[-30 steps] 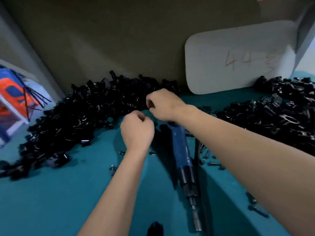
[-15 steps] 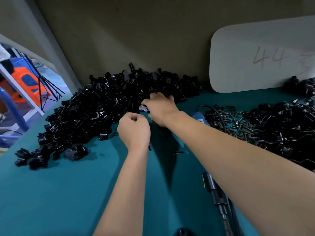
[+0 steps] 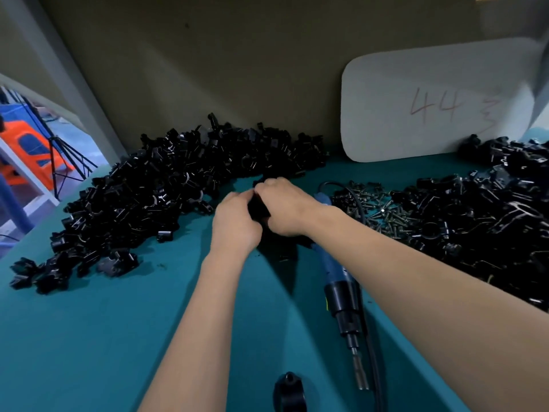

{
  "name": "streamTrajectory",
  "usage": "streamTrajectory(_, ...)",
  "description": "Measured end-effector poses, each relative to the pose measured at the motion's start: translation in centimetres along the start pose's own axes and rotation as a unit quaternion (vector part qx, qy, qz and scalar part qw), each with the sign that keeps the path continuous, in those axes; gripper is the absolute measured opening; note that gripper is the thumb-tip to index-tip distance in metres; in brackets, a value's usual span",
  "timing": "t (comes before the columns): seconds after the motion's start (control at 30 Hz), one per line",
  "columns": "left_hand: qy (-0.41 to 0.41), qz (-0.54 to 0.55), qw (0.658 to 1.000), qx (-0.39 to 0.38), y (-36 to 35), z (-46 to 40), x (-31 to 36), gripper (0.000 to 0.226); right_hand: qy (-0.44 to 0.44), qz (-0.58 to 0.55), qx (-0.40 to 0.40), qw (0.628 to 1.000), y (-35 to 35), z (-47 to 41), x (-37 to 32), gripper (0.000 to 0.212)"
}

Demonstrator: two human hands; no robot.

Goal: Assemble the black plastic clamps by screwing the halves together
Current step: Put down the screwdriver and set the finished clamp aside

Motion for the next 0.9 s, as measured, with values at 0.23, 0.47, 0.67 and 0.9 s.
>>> streamTrajectory(0.23,0.099,0.152,0.978,0.105,0.7,-0.1,-1.3,0.008,-0.025,-0.166,0.061,0.984,0.9,1.0,-0.9,0.021)
streamTrajectory(0.47,0.101,0.481,0.871,0.01,-0.4,0.7,2.1,0.021,-0.138,-0.446,0.15,0.871,4.9,3.1,0.8,0.013)
streamTrajectory(0.67,0.002,0.426,0.904,-0.028,-3.1,1.4,8.5,0.027,-0.178,-0.514,0.112,0.832,8.9,6.5,5.6,0.015)
streamTrajectory(0.9,0.071,0.534,0.827,-0.158,-8.7,2.2,20.2,0.025,-0.334,-0.227,0.228,0.886,15.1,13.6,19.0,0.014)
Point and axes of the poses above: each hand's wrist, its own z-axis away from the middle knuckle, its own y-axis out of the back of the hand, x = y × z, the point moved 3 cm from there along -z, towards the middle knuckle, and after that the axes turned 6 degrees about y, right-handed, at the moved point
